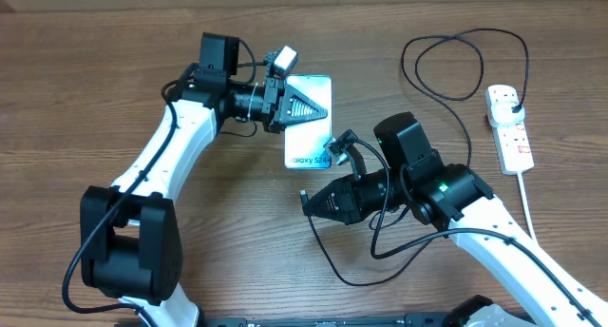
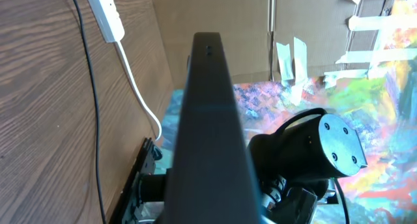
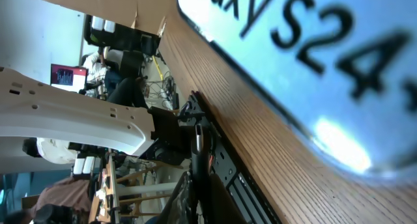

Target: Plug charger to phone and switch on socket

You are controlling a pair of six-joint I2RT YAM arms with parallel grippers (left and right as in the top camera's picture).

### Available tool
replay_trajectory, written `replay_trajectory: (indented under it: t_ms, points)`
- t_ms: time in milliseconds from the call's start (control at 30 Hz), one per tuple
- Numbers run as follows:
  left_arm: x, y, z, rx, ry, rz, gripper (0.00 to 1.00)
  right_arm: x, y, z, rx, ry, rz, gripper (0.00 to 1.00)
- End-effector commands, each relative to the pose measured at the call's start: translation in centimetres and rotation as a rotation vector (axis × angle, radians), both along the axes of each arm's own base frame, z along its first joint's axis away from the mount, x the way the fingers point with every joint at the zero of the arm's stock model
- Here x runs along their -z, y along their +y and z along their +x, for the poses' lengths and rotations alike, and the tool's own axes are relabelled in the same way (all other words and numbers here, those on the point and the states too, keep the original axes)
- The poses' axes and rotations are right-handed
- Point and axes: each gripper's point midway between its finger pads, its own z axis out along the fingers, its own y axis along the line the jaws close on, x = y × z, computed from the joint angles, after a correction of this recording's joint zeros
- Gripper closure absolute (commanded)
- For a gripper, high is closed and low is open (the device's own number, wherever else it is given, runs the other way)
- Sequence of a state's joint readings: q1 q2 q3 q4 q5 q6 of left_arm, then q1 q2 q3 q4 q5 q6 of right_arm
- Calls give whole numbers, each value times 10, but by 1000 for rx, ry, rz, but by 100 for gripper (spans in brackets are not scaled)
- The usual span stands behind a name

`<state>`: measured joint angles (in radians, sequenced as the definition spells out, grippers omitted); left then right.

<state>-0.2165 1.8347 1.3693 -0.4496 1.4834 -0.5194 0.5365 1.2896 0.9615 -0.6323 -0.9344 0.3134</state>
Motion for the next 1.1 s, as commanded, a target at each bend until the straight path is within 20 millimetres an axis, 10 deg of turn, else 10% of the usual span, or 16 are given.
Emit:
replay_trajectory:
  t_ms: [0,1067]
  points:
    - [-17,-7,-12,40,-59,-32,96,-7,-1,1,0,-29,14,96]
    - [-14,-8,-10,31,-63,-17,96,-5,-2,3,10,-32,0,96]
